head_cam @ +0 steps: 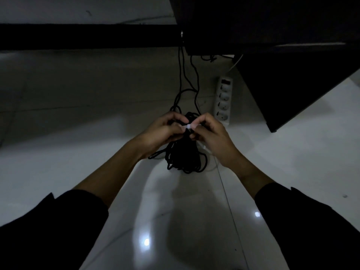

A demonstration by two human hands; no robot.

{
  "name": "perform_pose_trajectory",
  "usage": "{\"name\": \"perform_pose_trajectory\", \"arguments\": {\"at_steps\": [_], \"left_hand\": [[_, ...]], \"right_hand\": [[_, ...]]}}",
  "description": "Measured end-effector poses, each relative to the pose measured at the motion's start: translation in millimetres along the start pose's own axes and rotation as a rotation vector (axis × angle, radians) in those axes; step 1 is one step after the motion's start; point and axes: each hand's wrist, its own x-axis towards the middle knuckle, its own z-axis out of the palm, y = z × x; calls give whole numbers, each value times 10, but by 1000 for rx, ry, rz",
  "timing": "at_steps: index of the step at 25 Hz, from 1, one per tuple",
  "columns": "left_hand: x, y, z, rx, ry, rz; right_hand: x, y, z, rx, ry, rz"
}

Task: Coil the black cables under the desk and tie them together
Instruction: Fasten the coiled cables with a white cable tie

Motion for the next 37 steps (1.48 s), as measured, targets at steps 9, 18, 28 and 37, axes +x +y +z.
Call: {"name": "perform_pose_trajectory", "arguments": {"at_steps": [9, 18, 28, 37], "left_hand": [[85, -201, 92, 498, 90, 369], [98, -228, 29, 669, 114, 451], [96, -221, 10, 749, 103, 504], [130, -309, -57, 702, 207, 349]], "right_hand": [[0, -222, -33, -64, 24, 245], [-24, -410, -142, -29, 76, 298], [-25, -505, -71, -271, 18, 196], [10, -762, -53, -20, 122, 312]]}}
